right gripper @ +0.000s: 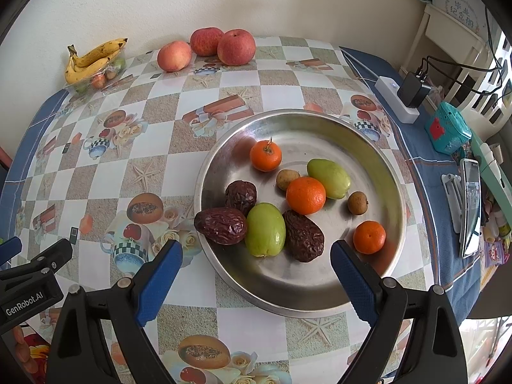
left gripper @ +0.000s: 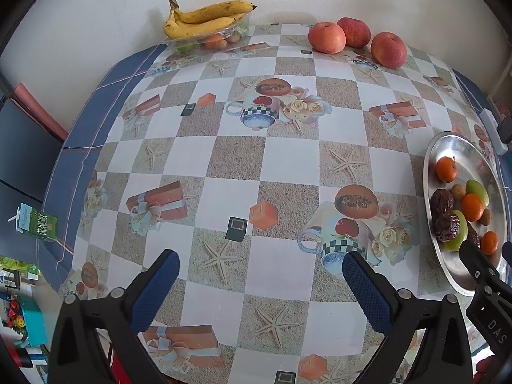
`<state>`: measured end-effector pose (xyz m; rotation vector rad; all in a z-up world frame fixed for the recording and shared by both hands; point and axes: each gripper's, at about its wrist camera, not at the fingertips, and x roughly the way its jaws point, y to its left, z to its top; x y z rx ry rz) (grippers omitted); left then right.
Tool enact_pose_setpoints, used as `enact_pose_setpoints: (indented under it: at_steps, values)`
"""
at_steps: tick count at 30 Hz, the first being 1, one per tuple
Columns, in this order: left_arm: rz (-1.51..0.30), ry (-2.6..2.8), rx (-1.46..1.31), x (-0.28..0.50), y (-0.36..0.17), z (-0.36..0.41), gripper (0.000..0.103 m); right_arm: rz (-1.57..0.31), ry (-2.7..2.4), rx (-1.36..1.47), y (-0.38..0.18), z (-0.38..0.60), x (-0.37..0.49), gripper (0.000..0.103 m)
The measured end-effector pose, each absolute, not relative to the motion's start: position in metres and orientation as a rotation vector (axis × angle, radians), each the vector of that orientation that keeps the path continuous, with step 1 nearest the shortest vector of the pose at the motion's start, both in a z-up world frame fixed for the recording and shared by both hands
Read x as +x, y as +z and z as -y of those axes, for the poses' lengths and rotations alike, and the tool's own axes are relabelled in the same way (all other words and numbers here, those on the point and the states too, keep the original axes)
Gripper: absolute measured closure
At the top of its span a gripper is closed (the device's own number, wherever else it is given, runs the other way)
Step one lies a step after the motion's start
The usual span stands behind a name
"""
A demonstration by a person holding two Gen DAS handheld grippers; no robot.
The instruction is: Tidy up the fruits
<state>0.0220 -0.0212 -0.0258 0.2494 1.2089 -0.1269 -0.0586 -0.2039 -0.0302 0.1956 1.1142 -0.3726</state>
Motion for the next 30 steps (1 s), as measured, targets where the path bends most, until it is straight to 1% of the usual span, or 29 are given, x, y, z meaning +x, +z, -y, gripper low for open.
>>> enact_pose_setpoints:
  at_steps: [30]
  values:
    - [-1.23,-0.11,0.217,0.0227,-0.0288,0.0189,0.0,-1.127,-0.373,0.191,-0.032,0.203,-0.0586,0.009]
